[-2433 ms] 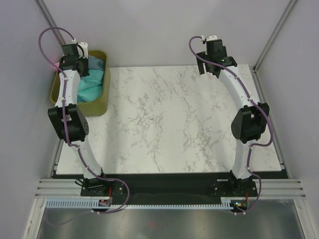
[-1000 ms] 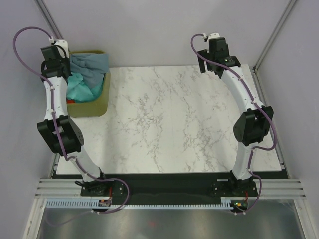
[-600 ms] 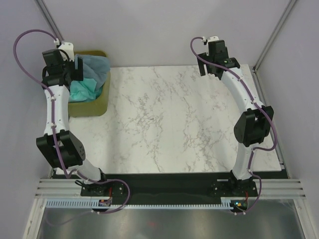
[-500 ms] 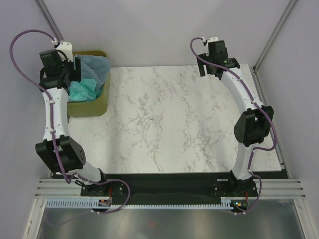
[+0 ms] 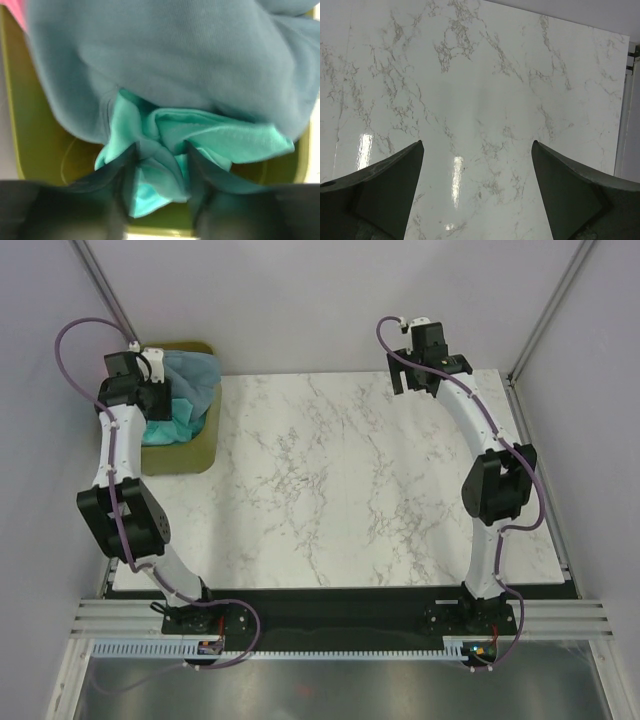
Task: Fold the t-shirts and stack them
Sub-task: Move the tshirt to the center of the board
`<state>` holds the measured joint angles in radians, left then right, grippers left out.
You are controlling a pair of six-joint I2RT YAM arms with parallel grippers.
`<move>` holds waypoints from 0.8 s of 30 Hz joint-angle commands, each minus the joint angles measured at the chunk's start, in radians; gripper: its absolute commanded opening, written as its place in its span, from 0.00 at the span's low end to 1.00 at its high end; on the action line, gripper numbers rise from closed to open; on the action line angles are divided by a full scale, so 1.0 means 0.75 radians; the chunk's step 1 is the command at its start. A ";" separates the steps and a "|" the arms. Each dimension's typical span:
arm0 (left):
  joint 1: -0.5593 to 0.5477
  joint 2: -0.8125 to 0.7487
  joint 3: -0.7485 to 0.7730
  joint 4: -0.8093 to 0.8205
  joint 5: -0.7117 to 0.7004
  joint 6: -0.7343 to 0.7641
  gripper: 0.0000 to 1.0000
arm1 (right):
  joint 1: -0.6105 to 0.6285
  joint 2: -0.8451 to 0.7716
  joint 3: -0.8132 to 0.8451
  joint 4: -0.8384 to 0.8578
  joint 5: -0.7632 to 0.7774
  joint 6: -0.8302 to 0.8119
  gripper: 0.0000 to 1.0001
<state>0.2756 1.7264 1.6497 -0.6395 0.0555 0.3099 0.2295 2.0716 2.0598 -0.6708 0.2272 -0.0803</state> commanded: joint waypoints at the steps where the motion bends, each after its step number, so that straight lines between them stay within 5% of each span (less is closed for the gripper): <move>1: 0.007 0.089 0.124 -0.027 0.028 -0.002 0.42 | -0.015 0.015 0.052 0.003 -0.031 0.025 0.98; 2: 0.005 0.095 0.142 -0.031 0.030 -0.014 0.12 | -0.018 0.015 0.048 0.001 -0.031 0.027 0.98; 3: 0.003 0.091 0.158 -0.031 0.028 -0.021 0.03 | -0.022 0.009 0.045 0.001 -0.031 0.025 0.98; 12: -0.063 -0.256 0.155 -0.021 0.149 -0.108 0.02 | -0.038 -0.019 0.052 0.003 -0.002 0.007 0.98; 18: -0.196 -0.373 0.316 0.090 0.645 -0.253 0.02 | -0.038 -0.048 0.133 0.023 -0.002 0.005 0.98; 24: -0.304 -0.314 0.469 0.190 0.948 -0.487 0.02 | -0.042 -0.132 0.174 0.046 -0.010 -0.056 0.98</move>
<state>0.0711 1.4654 1.9743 -0.5671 0.5632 0.0868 0.2008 2.0640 2.1422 -0.6662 0.2173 -0.0917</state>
